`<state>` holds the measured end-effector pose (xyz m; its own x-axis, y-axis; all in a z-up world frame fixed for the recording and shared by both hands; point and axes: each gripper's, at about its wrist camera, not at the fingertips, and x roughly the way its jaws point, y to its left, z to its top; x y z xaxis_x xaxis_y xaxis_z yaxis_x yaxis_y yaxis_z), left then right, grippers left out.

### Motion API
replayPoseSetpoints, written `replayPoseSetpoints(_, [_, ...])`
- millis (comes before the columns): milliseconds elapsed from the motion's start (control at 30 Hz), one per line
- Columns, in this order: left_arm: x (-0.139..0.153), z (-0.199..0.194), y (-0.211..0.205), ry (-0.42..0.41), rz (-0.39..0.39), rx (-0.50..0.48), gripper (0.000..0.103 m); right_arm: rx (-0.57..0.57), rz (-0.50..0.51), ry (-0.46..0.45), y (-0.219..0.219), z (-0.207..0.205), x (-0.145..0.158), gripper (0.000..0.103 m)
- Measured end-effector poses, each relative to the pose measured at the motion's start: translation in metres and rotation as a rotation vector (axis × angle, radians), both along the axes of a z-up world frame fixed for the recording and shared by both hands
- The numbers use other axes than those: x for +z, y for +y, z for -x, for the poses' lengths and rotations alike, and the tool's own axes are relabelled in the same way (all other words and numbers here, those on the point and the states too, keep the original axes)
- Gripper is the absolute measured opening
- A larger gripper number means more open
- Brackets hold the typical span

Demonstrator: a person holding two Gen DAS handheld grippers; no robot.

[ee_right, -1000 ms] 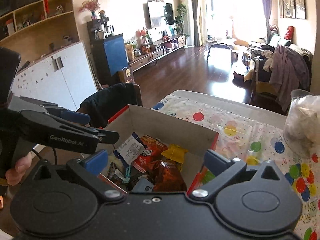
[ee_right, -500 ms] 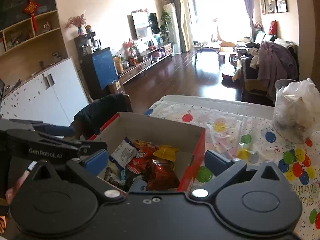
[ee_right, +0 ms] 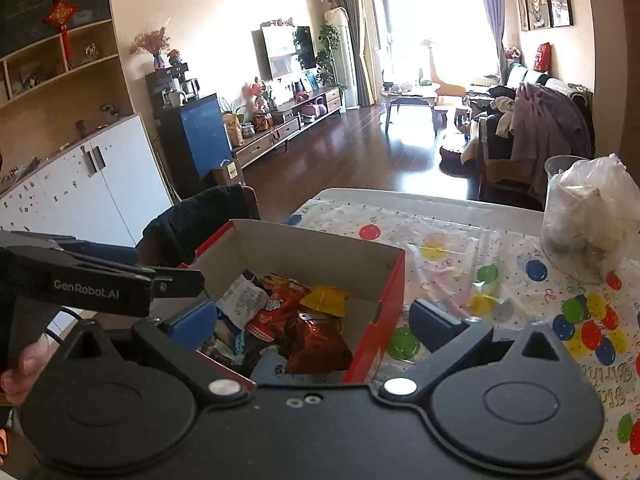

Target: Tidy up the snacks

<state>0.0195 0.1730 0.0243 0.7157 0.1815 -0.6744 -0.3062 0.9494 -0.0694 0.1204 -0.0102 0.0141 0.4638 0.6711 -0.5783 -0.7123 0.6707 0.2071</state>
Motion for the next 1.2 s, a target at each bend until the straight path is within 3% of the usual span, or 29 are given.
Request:
replayPoseSetpoints(367, [0.002,0.006,-0.005,-0.015,-0.008,-0.017,0.099,-0.075,-0.009,0.058,-0.006,-0.008,-0.005,0.103])
replayPoseSetpoints(1200, [0.011,0.020,-0.014,-0.040,-0.009,-0.024,0.099,-0.094,-0.010,0.046,-0.004,-0.006,-0.001,0.103])
